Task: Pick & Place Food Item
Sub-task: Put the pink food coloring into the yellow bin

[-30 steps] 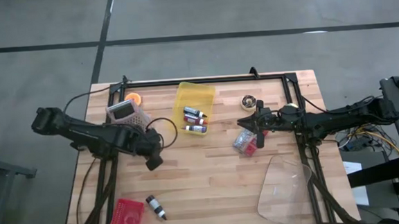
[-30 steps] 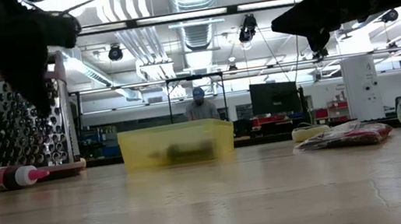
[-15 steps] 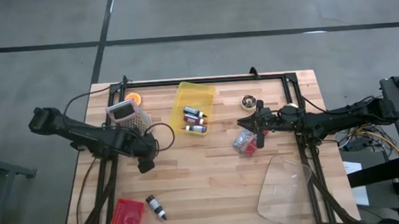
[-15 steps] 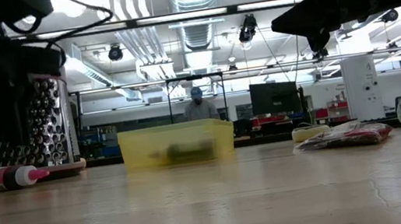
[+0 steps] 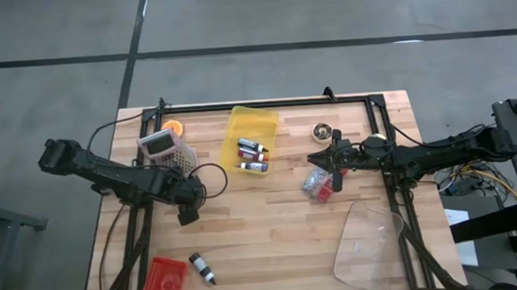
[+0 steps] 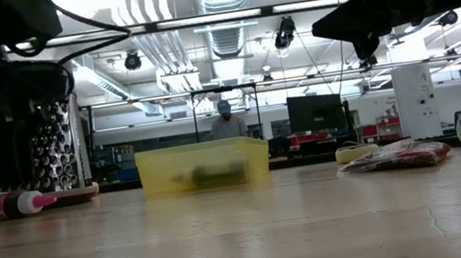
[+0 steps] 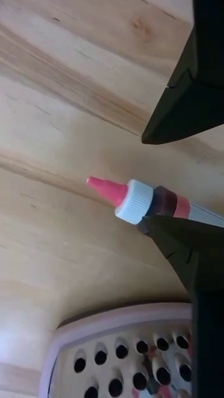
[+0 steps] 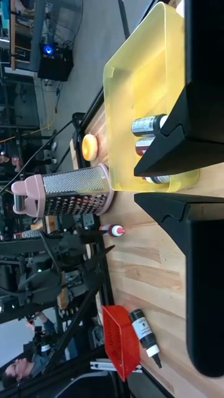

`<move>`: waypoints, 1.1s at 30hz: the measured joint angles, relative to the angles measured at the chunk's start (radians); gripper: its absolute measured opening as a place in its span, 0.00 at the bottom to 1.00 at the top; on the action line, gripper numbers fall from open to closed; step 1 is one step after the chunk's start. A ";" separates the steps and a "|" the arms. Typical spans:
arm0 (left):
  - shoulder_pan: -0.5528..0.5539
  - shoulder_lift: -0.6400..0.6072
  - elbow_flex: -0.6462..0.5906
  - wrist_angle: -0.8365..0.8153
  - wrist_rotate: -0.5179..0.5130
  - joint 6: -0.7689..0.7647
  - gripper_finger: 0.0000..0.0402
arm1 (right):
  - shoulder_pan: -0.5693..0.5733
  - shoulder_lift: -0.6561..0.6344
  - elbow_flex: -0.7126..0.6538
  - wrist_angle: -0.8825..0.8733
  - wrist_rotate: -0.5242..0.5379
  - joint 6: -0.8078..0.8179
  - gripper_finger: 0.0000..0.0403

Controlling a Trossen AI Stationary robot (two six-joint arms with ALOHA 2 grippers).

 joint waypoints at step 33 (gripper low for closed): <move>0.002 0.000 -0.139 0.161 -0.022 0.038 0.49 | 0.000 0.000 0.000 0.000 0.000 0.000 0.12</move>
